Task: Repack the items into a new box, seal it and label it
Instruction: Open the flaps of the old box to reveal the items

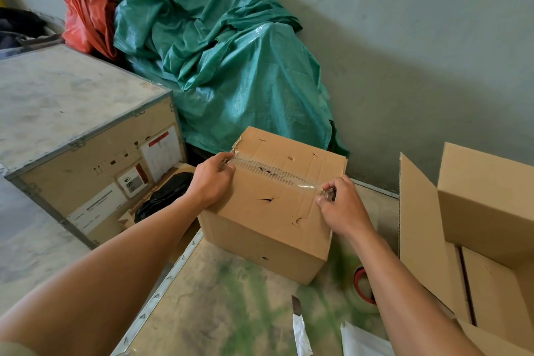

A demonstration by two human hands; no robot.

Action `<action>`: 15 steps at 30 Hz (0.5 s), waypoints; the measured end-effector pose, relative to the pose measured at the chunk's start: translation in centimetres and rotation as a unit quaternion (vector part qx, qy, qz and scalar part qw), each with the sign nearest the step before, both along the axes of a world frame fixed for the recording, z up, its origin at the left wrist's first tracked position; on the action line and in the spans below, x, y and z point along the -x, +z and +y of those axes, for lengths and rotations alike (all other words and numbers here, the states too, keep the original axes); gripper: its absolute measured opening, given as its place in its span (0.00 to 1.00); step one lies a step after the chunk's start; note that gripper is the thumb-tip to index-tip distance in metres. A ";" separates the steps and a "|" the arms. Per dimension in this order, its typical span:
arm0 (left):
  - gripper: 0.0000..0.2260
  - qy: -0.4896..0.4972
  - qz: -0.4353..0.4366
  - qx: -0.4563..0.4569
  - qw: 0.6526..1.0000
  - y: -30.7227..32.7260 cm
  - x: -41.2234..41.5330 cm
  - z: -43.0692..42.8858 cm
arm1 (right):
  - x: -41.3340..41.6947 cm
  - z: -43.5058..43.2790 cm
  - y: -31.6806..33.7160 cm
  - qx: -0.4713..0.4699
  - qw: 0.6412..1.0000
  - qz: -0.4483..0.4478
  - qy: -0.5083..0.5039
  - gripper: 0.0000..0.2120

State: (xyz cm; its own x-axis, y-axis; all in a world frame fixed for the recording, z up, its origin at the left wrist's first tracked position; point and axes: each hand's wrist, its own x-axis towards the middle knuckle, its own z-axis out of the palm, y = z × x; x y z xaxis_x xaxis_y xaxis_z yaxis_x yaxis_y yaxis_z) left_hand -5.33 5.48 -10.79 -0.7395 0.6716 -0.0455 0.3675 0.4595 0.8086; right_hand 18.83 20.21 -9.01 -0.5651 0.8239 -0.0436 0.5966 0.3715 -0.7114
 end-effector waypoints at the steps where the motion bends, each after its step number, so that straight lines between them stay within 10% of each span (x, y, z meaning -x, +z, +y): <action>1: 0.17 0.003 -0.003 -0.003 1.000 0.1 -0.1 0.0 | -0.2 -0.1 -0.1 0.002 1.000 0.006 -0.001 0.07; 15: 0.16 0.039 0.026 -0.003 0.999 -0.8 0.2 0.4 | -1.0 0.2 -1.6 -0.057 0.996 -0.057 0.023 0.15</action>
State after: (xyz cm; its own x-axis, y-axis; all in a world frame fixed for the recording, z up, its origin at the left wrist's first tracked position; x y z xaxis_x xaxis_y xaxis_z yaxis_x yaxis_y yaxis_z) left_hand -5.54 5.87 -11.63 -0.7903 0.6127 -0.0014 0.3729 0.4828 0.7923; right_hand 19.85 20.45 -10.57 -0.5996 0.8001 -0.0181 0.6514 0.4748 -0.5919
